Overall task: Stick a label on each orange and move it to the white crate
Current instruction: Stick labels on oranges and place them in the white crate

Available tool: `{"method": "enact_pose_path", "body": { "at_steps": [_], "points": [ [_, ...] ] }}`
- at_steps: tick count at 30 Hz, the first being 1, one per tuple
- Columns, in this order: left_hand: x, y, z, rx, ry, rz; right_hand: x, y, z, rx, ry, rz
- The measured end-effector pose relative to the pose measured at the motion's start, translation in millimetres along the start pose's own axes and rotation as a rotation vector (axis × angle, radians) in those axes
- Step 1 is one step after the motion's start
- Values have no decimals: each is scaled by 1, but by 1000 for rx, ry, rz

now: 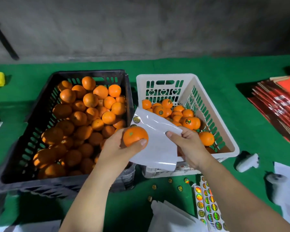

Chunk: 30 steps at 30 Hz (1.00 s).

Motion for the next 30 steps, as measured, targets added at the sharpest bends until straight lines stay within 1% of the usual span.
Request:
{"method": "enact_pose_path", "body": {
  "at_steps": [2, 3, 5, 7, 8, 9, 10, 12, 15, 17, 19, 21, 22, 23, 24, 25, 26, 29, 30],
  "points": [
    [-3, -3, 6, -68, 28, 1, 3, 3, 7, -5, -38, 22],
    [-5, -4, 11, -89, 46, 18, 6, 5, 12, -23, -85, 73],
    [-8, -7, 25, -89, 72, 41, 10, 7, 28, -125, -200, 294],
    [-12, -7, 40, -61, 86, 41, 19, 4, 52, -321, -414, 545],
    [-13, -7, 47, -40, 86, 42, 29, 5, 67, -401, -554, 618],
    [-17, -6, 54, -18, 79, 47, 38, 8, 81, -431, -681, 655],
    [-20, -6, 60, 6, 73, 52, 47, 11, 95, -410, -773, 672],
    [-27, -6, 73, 74, 92, 49, 61, 16, 116, -295, -889, 720],
    [-36, -9, 91, 162, 198, 21, 77, 21, 137, -181, -978, 764],
    [-42, -10, 99, 197, 270, -33, 83, 21, 146, -159, -983, 735],
    [-44, -13, 109, 229, 345, -98, 87, 20, 153, -145, -943, 679],
    [-56, -14, 121, 261, 424, -255, 92, 19, 159, -145, -924, 629],
    [-66, -11, 124, 288, 415, -313, 95, 18, 162, -152, -939, 632],
    [-77, -4, 124, 288, 348, -298, 97, 17, 165, -161, -967, 653],
    [-83, -4, 125, 289, 321, -254, 100, 16, 167, -167, -995, 676],
    [-94, -2, 125, 311, 266, -133, 102, 14, 169, -170, -1018, 693],
    [-98, 8, 123, 313, 140, 46, 104, 12, 170, -170, -1034, 704],
    [-105, 31, 115, 290, -214, 297, 107, 8, 176, -140, -1058, 734],
    [-101, 31, 111, 232, -285, 278, 108, 8, 178, -122, -1059, 740]
  ]
}}
Point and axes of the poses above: each hand's wrist, its own z-axis away from the middle knuckle, its own y-axis out of the palm, x = y × z, the point moved 2 cm from there along -z, towards the middle knuckle, and after that the axes turned 14 degrees about -x, right-handed, at the moved point
